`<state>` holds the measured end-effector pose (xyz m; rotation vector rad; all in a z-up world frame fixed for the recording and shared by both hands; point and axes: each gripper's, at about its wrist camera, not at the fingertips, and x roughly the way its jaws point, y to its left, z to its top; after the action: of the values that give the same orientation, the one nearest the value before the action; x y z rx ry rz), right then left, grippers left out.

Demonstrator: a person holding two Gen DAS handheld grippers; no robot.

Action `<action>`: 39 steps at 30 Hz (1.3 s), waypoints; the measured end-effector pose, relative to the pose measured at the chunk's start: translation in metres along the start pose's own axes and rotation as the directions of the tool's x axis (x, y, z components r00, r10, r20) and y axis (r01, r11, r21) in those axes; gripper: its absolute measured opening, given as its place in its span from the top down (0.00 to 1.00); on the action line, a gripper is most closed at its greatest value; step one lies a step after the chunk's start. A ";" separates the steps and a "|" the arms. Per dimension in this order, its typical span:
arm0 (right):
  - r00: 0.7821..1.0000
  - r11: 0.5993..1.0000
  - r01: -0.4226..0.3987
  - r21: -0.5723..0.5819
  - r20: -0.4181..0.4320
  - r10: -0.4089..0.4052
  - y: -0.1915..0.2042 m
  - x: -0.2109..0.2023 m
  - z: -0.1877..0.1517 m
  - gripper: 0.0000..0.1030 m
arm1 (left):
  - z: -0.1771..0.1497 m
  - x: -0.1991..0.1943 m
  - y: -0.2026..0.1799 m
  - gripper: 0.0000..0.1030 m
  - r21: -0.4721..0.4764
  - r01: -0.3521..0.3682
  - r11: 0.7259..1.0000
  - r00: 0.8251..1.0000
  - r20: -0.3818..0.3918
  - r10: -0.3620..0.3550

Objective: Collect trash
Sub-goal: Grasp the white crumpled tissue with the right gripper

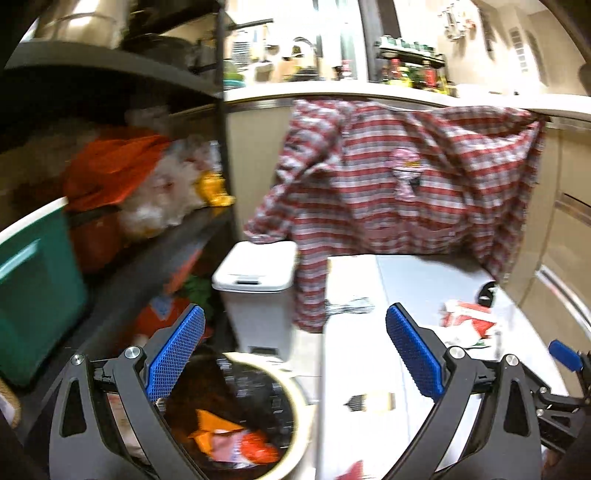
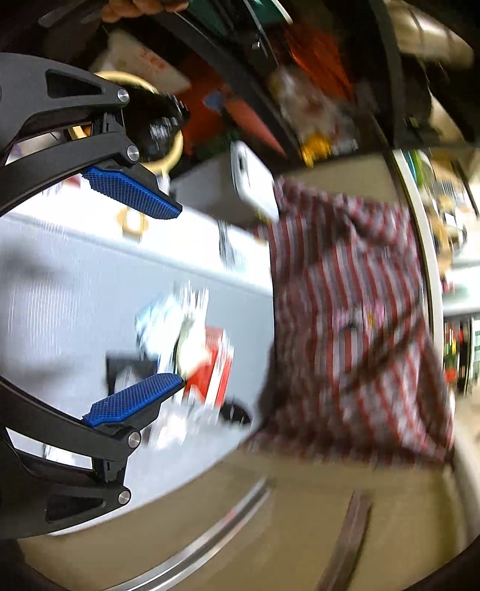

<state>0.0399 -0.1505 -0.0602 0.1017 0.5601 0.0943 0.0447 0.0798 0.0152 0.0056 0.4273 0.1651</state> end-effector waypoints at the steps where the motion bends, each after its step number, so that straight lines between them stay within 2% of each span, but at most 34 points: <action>1: 1.000 0.999 0.028 0.021 0.002 -0.028 -0.010 0.000 -0.004 0.18 | -0.001 0.002 -0.012 0.07 0.000 0.022 1.000 1.000 0.000 -0.022; 4: 0.992 0.989 0.127 0.069 0.000 -0.128 -0.040 0.005 -0.019 0.18 | -0.005 0.007 -0.036 0.07 -0.008 0.075 0.997 0.997 -0.008 -0.075; 6: 0.976 0.972 0.217 0.087 -0.021 -0.216 -0.059 0.011 -0.033 0.18 | -0.009 0.011 -0.047 0.07 -0.008 0.097 0.995 0.995 -0.021 -0.098; 10: 0.930 0.921 0.365 0.139 -0.108 -0.352 -0.099 0.023 -0.058 0.23 | -0.018 0.027 -0.064 0.07 -0.010 0.122 0.992 0.991 -0.056 -0.122; 11: 0.917 0.906 0.393 0.158 -0.142 -0.373 -0.110 0.027 -0.064 0.27 | -0.021 0.032 -0.068 0.07 -0.018 0.130 0.991 0.989 -0.070 -0.131; 15: 0.891 0.862 0.435 0.260 -0.263 -0.370 -0.145 0.038 -0.084 0.31 | -0.027 0.045 -0.077 0.07 -0.024 0.152 0.988 0.984 -0.095 -0.153; 19: 0.881 0.858 0.440 0.265 -0.312 -0.356 -0.146 0.046 -0.098 0.33 | -0.029 0.050 -0.085 0.07 -0.014 0.162 0.987 0.981 -0.108 -0.162; 20: 0.879 0.862 0.441 0.250 -0.316 -0.357 -0.143 0.048 -0.099 0.37 | -0.029 0.050 -0.087 0.07 -0.012 0.164 0.986 0.980 -0.109 -0.165; 22: 0.878 0.870 0.434 0.234 -0.327 -0.350 -0.141 0.051 -0.102 0.49 | -0.029 0.050 -0.088 0.07 -0.010 0.169 0.986 0.980 -0.108 -0.169; 24: 0.878 0.876 0.423 0.233 -0.346 -0.332 -0.143 0.054 -0.106 0.73 | -0.029 0.050 -0.088 0.07 -0.007 0.168 0.986 0.980 -0.106 -0.168; 27: 0.883 0.885 0.411 0.217 -0.338 -0.327 -0.140 0.054 -0.105 0.90 | -0.030 0.050 -0.090 0.07 -0.002 0.163 0.987 0.981 -0.105 -0.163; 31: 0.901 0.902 0.389 0.185 -0.282 -0.331 -0.131 0.048 -0.094 0.93 | -0.032 0.048 -0.093 0.07 0.001 0.179 0.984 0.979 -0.098 -0.178; 34: 0.921 0.913 0.368 0.177 -0.207 -0.331 -0.126 0.033 -0.077 0.93 | -0.036 0.047 -0.100 0.07 0.015 0.212 0.977 0.974 -0.088 -0.210; 36: 0.926 0.917 0.364 0.165 -0.165 -0.338 -0.125 0.023 -0.064 0.93 | -0.040 0.049 -0.107 0.07 0.024 0.253 0.967 0.964 -0.093 -0.250; 39: 0.924 0.916 0.379 0.133 -0.100 -0.368 -0.125 0.009 -0.047 0.93 | -0.049 0.054 -0.127 0.08 0.035 0.335 0.942 0.937 -0.114 -0.329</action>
<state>0.0301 -0.2704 -0.1200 0.1367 0.6506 -0.3204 0.0933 -0.0379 -0.0568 -0.0225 0.5332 -0.1814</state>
